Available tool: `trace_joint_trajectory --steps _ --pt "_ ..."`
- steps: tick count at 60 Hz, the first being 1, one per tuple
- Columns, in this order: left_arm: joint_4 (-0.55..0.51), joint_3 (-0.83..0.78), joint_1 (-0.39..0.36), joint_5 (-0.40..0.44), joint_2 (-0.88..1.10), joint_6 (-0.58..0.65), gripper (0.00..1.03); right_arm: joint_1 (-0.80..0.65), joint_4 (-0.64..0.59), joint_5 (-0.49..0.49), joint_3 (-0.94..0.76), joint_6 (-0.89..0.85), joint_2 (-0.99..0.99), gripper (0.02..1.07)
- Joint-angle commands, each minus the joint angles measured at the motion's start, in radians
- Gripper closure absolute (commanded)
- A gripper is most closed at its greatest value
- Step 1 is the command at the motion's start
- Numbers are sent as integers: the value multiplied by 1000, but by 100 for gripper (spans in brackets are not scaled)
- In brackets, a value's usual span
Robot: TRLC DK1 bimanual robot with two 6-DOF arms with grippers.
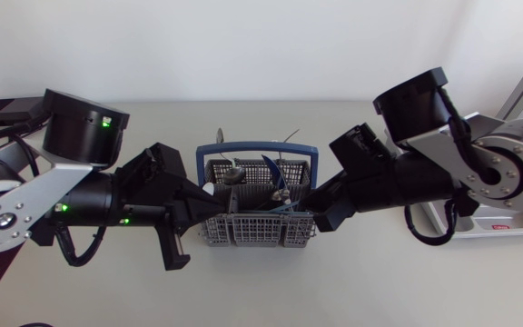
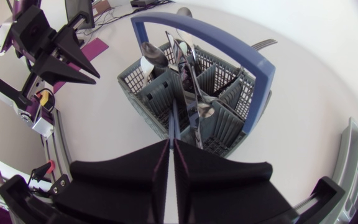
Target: Sort the cutlery from the basket into the organizer compartments.
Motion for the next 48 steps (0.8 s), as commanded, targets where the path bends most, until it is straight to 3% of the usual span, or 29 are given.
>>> trace_joint_trajectory --steps 1,21,32,48 --pt "10 -16 -11 -4 14 11 84 9 -36 0 41 -20 -37 100" --pt "10 -12 -22 -9 12 35 80 -20 -216 -14 100 -97 -137 100" --pt "17 7 -48 -46 14 52 73 -52 -341 -34 141 -135 -226 100" --pt "82 28 -177 -168 14 100 60 -42 -461 -47 212 -135 -330 100"
